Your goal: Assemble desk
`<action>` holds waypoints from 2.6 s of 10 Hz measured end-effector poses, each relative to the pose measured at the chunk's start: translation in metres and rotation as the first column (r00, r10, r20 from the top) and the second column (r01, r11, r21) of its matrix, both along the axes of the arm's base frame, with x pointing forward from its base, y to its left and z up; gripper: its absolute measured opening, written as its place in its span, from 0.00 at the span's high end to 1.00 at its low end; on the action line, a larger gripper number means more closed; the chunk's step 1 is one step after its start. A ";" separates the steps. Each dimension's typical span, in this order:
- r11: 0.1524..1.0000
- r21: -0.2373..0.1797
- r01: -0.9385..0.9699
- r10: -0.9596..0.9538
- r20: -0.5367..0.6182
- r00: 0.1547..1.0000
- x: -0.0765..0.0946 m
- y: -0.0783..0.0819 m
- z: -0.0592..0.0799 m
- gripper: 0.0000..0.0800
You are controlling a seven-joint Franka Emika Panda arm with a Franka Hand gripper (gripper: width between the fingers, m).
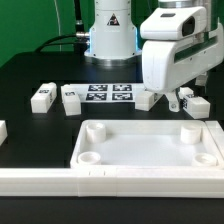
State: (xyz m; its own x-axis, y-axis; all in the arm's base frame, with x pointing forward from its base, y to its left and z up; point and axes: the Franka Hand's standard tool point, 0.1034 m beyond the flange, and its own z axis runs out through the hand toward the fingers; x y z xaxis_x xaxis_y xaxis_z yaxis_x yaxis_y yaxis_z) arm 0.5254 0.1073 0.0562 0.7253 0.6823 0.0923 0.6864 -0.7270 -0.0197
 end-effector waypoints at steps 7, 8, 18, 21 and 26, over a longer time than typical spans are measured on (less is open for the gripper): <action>0.862 0.032 0.506 -0.502 -0.079 0.861 -0.011 0.024 -0.003 0.19; 0.837 0.019 0.547 -0.545 -0.072 0.835 -0.012 0.033 0.001 0.19; 0.809 -0.284 0.515 -0.581 -0.250 0.775 -0.040 0.047 -0.003 0.19; 0.796 -0.403 0.451 -0.593 -0.369 0.716 -0.042 0.040 -0.004 0.19; 0.795 -0.540 0.277 -0.581 -0.546 0.604 -0.044 0.038 -0.020 0.19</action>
Offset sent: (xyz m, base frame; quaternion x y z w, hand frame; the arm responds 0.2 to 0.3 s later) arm 0.0000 0.0000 0.0000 0.0000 0.0000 0.1296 0.9916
